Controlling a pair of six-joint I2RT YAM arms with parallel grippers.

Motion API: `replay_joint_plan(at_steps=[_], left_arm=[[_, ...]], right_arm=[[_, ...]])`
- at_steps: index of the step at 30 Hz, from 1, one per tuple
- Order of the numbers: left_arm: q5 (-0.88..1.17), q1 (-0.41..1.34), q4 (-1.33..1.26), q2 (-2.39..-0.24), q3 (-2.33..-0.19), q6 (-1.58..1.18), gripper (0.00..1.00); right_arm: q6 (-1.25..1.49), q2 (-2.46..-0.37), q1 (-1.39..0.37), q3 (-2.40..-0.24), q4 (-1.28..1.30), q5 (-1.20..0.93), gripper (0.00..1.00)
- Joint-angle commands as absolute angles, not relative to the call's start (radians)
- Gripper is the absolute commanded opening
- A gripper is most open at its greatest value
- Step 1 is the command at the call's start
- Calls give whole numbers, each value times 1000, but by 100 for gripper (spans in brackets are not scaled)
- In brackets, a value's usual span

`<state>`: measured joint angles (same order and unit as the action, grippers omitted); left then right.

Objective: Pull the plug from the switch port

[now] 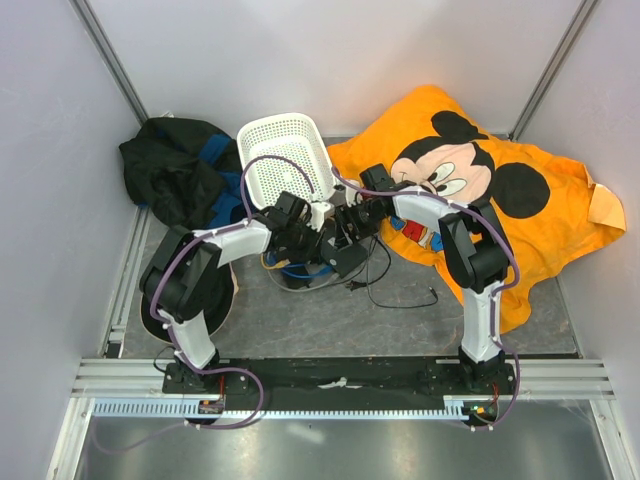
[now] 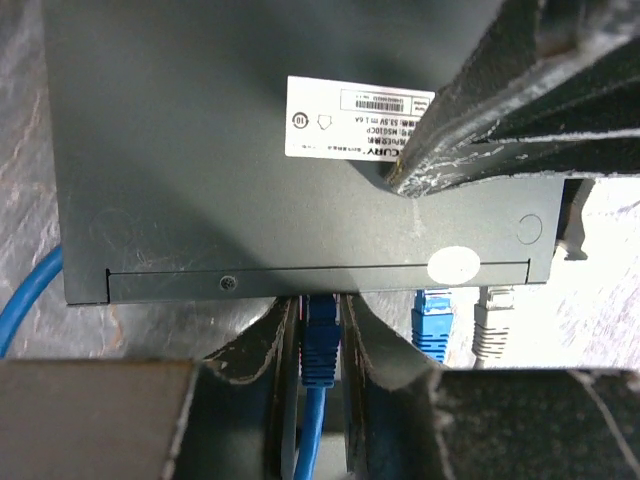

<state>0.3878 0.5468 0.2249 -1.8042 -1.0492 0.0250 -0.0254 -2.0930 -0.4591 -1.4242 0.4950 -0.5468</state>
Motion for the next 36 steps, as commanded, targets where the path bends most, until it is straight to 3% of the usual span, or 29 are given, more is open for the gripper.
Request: replay_joint_plan(at_steps=[1, 10, 15, 16, 17, 23, 28, 33, 36], left_arm=[[422, 558, 206, -1707, -1035, 57, 2], [482, 557, 317, -1681, -1173, -23, 2], [548, 549, 435, -1716, -1270, -89, 2], [573, 546, 460, -1735, -1279, -98, 2], [583, 543, 474, -1746, -1299, -113, 2], [689, 523, 491, -1818, -1362, -156, 2], [719, 517, 503, -1867, -1422, -167, 2], [759, 499, 502, -1907, -1443, -221, 2], [790, 495, 491, -1927, -1448, -265, 2]], right_arm=[[-83, -2358, -520, -1302, 710, -250, 76], [-94, -2355, -520, -1305, 719, -262, 76], [-112, -2232, -451, -1241, 637, -346, 88], [-117, -2156, -412, -1226, 618, -368, 90], [-120, -2114, -396, -1204, 597, -370, 98], [-221, -1792, -336, -1148, 523, -397, 98], [-354, -1438, -339, -909, 295, -374, 98], [-475, -1154, -480, -707, 97, -307, 98], [-477, -1109, -570, -680, 37, -249, 98]])
